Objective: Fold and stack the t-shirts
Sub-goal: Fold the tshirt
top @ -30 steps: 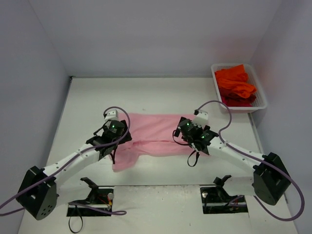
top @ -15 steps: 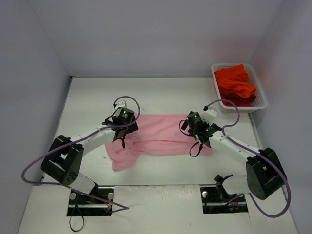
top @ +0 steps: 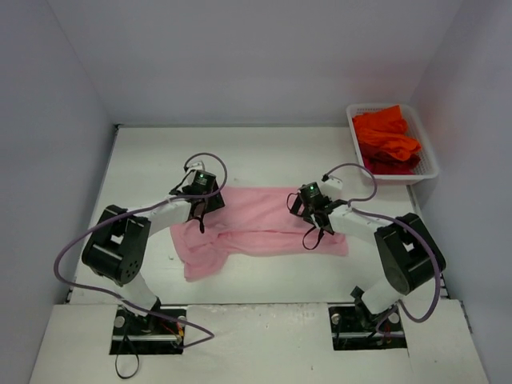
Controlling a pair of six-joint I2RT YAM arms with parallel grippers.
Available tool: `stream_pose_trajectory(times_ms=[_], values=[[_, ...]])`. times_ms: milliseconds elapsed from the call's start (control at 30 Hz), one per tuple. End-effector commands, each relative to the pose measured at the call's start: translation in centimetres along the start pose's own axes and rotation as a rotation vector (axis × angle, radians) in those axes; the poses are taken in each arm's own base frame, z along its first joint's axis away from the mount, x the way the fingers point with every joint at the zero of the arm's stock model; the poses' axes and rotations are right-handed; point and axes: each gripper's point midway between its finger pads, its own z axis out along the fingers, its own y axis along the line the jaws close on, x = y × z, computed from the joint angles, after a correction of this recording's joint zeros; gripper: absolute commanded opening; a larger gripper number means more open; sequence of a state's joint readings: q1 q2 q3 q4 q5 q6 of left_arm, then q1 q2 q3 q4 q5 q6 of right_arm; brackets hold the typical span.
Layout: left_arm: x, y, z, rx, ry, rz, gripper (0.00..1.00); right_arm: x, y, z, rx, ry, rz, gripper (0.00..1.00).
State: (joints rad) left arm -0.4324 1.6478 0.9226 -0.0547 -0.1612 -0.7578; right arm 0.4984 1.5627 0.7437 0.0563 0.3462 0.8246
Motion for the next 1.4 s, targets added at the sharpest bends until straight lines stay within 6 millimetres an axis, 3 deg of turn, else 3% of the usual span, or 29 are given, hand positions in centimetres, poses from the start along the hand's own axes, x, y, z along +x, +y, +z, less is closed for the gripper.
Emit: stream_pose_trajectory(times_ms=[0, 400, 600, 767, 1067, 1367], values=[[-3.1, -2.9, 0.0, 0.089, -0.077, -0.018, 0.55, -2.7, 1.7, 0.1, -0.045, -0.067, 0.043, 0.95], [-1.5, -2.5, 2.3, 0.068, -0.043, -0.019, 0.55, -2.2, 0.4, 0.9, -0.025, -0.051, 0.045, 0.95], [-2.3, -0.7, 3.8, 0.042, -0.035, -0.058, 0.55, -2.5, -0.5, 0.2, -0.033, -0.061, 0.054, 0.95], [-3.0, 0.7, 4.4, 0.028, -0.034, -0.091, 0.55, -2.4, -0.8, 0.8, -0.022, -0.040, 0.043, 0.95], [-3.8, 3.8, 4.2, 0.006, -0.040, -0.156, 0.54, -3.1, 1.5, 1.7, -0.065, -0.024, 0.033, 0.95], [-3.5, 4.8, 4.4, -0.016, -0.040, -0.157, 0.55, -3.2, 5.1, 2.6, -0.126, -0.016, -0.020, 0.95]])
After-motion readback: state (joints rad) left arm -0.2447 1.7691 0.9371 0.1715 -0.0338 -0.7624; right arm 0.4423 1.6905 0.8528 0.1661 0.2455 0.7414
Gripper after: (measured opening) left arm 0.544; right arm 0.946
